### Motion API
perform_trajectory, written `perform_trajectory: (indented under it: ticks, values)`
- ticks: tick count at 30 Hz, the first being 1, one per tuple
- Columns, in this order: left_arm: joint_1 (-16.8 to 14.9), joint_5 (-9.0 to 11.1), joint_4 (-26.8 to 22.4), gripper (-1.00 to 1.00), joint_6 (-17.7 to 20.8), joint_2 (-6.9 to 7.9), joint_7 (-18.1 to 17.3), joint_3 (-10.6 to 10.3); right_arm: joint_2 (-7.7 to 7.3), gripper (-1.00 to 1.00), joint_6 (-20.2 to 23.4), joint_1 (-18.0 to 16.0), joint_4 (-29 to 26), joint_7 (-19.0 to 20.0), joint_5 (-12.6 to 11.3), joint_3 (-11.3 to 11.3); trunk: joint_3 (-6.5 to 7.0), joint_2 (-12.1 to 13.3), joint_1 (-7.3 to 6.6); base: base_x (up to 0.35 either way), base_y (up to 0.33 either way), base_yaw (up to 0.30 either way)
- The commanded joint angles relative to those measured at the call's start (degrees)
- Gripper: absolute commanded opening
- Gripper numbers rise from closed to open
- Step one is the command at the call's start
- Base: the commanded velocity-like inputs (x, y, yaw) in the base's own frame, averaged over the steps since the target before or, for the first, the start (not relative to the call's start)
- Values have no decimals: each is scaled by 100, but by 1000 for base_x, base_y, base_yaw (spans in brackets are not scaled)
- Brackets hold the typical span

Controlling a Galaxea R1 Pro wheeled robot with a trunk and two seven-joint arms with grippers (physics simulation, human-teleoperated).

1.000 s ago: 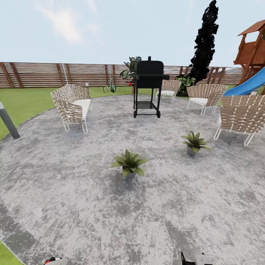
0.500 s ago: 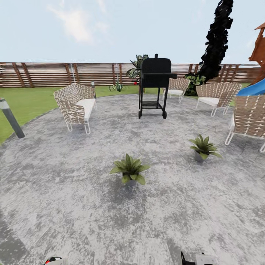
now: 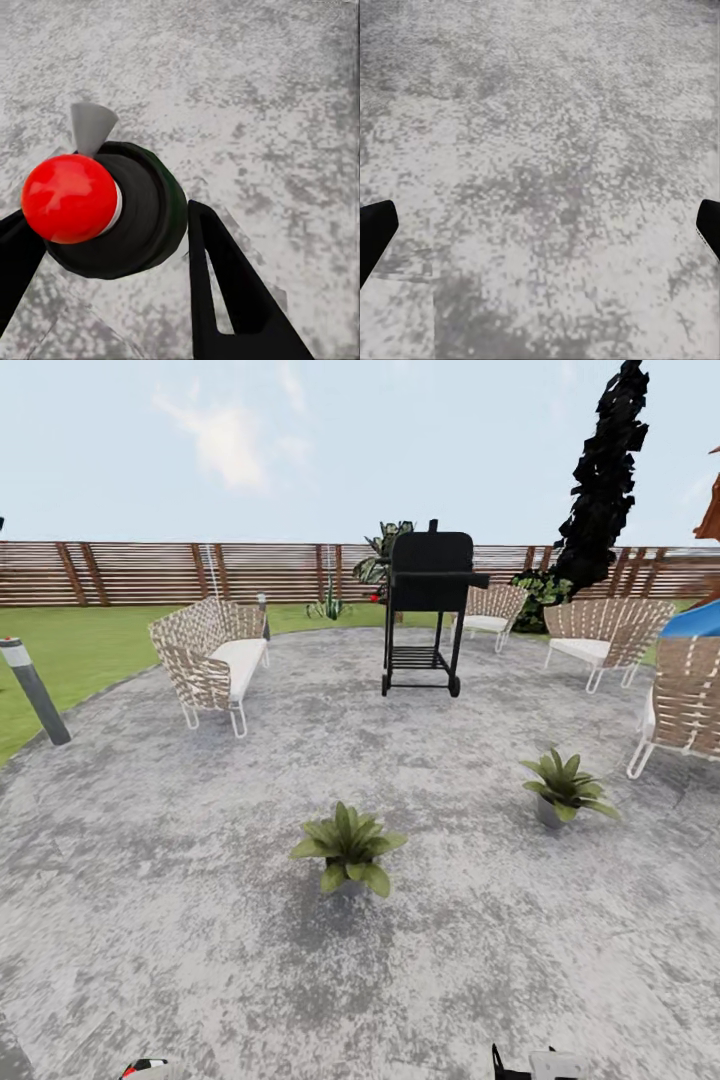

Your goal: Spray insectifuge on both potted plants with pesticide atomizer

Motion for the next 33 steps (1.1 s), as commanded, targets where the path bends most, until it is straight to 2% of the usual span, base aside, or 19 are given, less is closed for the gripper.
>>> perform_trajectory:
  ticks: [1,11,25,33]
  values:
    - [-4,-36,4,-100,-18,0,35,0,0,100,-11,-3,4,-25,18,3,-5,-2,2,265,-167,1]
    - [-4,-36,4,-100,-18,0,35,0,0,100,-17,-3,4,-25,18,3,-5,-2,2,210,-199,18]
    - [-4,-36,4,-100,-18,0,35,1,0,100,-15,-3,4,-25,18,3,-5,-2,2,155,-235,230]
    - [-4,-36,4,-100,-18,0,35,6,-2,100,-11,-3,4,-25,18,1,-5,-2,2,95,-260,50]
